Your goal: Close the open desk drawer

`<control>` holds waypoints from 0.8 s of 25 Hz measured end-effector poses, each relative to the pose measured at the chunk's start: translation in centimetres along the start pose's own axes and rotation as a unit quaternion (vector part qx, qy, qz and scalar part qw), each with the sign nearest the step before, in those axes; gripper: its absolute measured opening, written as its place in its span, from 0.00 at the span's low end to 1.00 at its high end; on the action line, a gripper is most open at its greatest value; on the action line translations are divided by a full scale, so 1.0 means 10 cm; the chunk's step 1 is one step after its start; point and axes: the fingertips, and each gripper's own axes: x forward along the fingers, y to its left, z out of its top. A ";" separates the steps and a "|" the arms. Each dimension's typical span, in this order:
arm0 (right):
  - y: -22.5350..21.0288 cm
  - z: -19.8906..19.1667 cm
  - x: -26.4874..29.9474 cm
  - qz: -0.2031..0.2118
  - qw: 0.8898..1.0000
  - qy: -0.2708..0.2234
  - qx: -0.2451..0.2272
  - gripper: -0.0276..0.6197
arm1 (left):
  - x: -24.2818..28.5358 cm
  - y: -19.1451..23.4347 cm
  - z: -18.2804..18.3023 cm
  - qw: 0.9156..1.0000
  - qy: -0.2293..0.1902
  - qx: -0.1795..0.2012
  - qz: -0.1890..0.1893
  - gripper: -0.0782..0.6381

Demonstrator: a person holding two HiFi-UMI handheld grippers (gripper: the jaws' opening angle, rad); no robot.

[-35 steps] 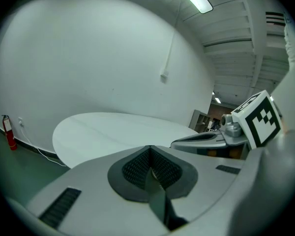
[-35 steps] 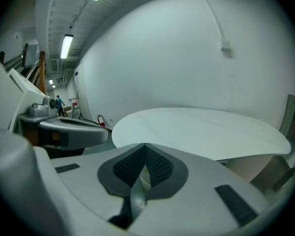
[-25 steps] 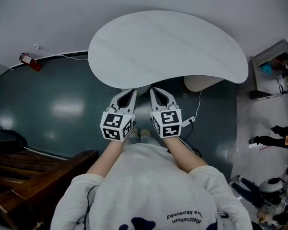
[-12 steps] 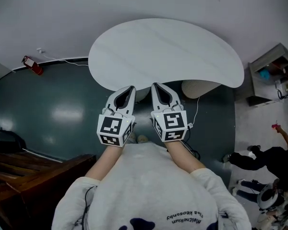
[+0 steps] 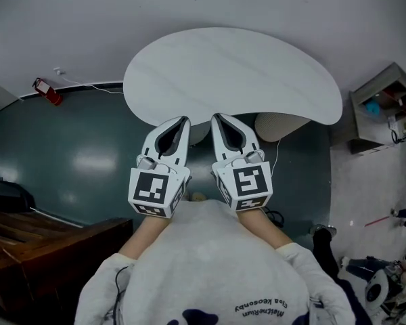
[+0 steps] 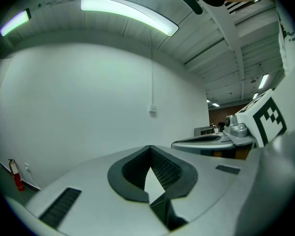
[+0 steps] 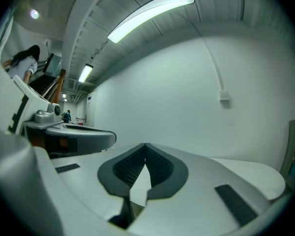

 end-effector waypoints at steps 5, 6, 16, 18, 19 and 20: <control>0.10 0.14 -0.08 0.016 1.000 -0.016 0.004 0.07 | -0.09 -0.08 0.15 1.000 -0.013 0.004 -0.002 0.12; 0.12 0.15 -0.09 0.017 1.000 -0.017 0.003 0.07 | -0.11 -0.08 0.17 1.000 -0.015 0.005 -0.002 0.12; 0.08 0.17 -0.17 0.009 1.000 -0.021 0.005 0.07 | -0.08 -0.16 0.19 1.000 -0.011 0.013 -0.021 0.12; 0.06 0.14 -0.18 0.007 1.000 -0.018 0.009 0.07 | -0.07 -0.19 0.17 1.000 -0.010 0.012 -0.026 0.12; 0.05 0.13 -0.18 0.006 1.000 -0.016 0.012 0.07 | -0.06 -0.21 0.16 1.000 -0.009 0.012 -0.028 0.12; 0.04 0.12 -0.19 0.006 1.000 -0.015 0.013 0.07 | -0.05 -0.22 0.15 0.999 -0.008 0.012 -0.029 0.12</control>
